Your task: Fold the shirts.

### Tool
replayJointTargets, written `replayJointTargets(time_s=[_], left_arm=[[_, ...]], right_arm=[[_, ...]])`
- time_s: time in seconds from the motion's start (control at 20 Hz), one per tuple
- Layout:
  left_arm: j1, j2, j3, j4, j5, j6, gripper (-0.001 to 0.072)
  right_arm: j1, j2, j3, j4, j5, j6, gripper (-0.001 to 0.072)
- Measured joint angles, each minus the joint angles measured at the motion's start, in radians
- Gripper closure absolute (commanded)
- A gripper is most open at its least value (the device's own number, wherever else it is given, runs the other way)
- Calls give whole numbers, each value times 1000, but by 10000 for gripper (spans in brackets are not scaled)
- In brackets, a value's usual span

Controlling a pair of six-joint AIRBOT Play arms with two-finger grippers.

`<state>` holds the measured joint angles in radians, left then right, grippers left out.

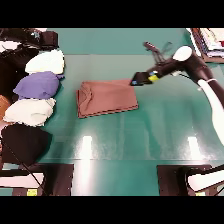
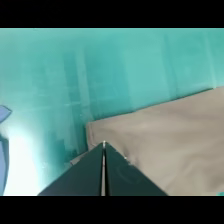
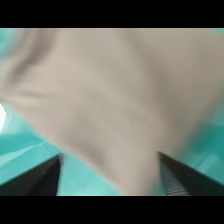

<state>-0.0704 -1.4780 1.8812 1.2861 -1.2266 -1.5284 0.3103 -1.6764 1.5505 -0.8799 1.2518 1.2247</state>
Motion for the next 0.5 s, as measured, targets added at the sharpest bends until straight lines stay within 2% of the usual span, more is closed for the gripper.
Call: replayJointTargets(time_s=[0.2,0.35,0.45,0.5], left_arm=[[0,-2,0,-11,-1,1,685],[0,-2,0,-14,-1,2,685],[0,-2,0,-16,-2,2,685],[0,-2,0,-18,-3,2,685]], right_arm=[[-122,-64,-111,123,8,15,20],[-106,-155,-99,224,26,11,20],[-63,-221,-43,263,28,7,63],[-35,-255,-5,279,32,7,139]])
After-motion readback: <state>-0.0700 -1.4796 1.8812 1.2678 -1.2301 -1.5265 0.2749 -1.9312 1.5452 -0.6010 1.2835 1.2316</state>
